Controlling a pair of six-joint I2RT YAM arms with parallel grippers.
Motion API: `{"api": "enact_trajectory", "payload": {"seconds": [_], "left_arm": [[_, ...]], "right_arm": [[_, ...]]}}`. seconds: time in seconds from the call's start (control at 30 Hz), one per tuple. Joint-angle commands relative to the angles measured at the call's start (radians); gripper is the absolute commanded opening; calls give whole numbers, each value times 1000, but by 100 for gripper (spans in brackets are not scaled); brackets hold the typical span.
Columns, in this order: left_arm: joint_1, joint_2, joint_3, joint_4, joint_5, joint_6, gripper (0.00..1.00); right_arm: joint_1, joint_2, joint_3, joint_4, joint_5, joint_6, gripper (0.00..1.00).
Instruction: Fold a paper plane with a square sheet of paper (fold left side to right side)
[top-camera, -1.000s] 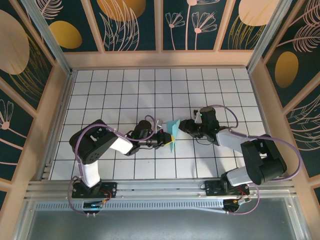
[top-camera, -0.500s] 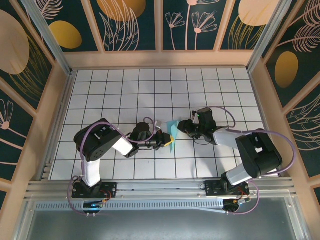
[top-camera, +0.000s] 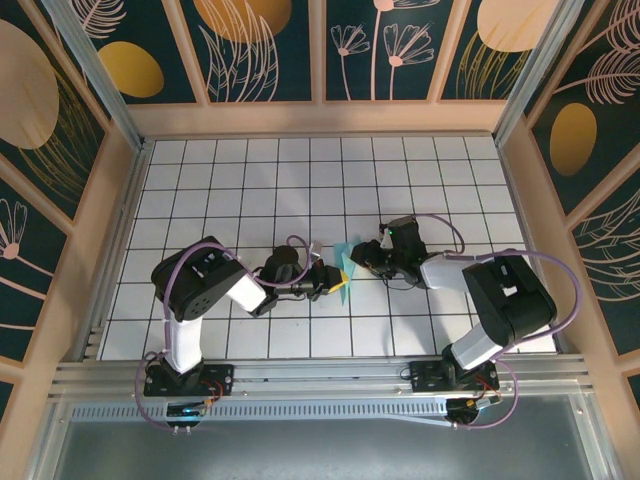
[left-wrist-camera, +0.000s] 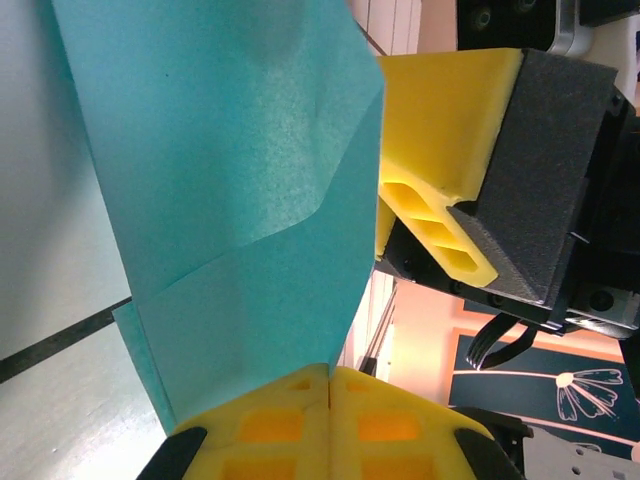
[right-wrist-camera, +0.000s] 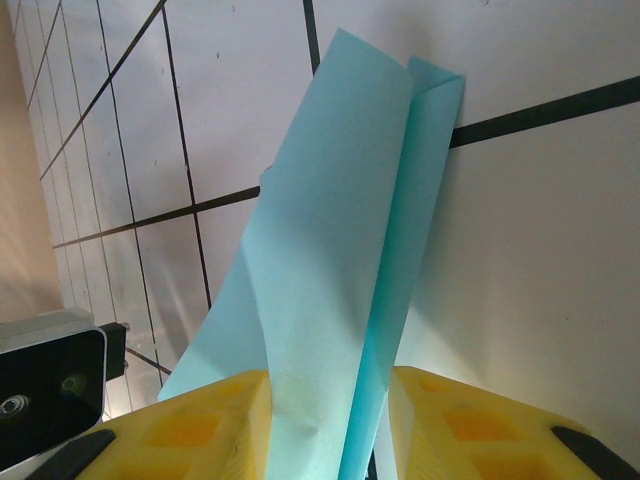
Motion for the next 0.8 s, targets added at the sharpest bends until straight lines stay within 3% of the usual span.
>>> {"api": "enact_trajectory", "payload": {"seconds": [0.0, 0.77], "left_arm": [[7, 24, -10, 60, 7, -13, 0], [8, 50, -34, 104, -21, -46, 0]], "right_arm": [[12, 16, 26, 35, 15, 15, 36], [31, 56, 32, 72, 15, 24, 35]]}}
